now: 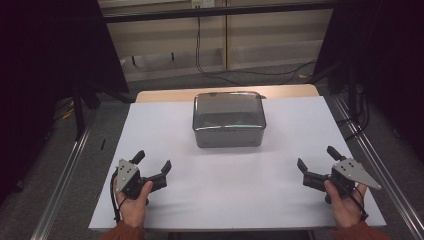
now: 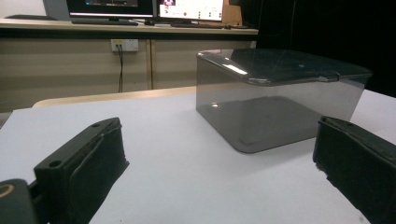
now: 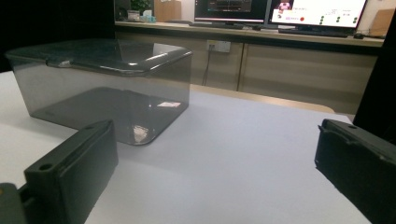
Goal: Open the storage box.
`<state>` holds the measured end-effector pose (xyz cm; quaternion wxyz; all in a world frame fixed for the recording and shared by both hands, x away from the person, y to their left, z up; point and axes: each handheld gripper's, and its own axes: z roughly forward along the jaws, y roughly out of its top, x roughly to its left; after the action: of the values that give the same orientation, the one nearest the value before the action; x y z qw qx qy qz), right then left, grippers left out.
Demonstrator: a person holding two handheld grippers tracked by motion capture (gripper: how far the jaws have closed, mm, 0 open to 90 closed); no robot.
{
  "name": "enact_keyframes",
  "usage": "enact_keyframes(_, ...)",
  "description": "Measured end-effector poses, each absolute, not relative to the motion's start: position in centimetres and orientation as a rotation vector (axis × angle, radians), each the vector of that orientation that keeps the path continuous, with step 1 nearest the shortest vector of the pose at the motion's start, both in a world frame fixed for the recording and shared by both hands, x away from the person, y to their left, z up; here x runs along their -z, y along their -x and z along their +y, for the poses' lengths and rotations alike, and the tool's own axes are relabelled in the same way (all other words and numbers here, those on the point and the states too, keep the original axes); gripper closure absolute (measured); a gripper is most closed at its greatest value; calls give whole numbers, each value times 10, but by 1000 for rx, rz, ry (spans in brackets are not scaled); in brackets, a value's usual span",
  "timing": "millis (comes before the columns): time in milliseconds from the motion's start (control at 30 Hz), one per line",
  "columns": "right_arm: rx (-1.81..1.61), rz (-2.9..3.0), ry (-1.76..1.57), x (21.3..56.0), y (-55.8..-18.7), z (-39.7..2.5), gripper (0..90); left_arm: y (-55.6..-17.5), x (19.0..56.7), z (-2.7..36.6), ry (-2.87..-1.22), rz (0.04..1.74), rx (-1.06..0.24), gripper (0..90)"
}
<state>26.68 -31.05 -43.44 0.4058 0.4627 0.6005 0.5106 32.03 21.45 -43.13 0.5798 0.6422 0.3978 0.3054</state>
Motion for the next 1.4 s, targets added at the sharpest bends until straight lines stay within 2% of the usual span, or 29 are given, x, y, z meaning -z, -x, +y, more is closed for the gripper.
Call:
enact_keyframes(100, -1292, 1521, -1172, 435, -269, -309, 0, -320, 431, 215, -1498, 951, -680, 21)
enact_keyframes(500, -1317, 1570, -1159, 438, -272, -304, 0, -323, 432, 214, -1517, 965, -712, 29)
enact_keyframes(1400, -1397, 1683, -1077, 436, -283, -272, 0, -319, 432, 212, -1518, 966, -685, 29)
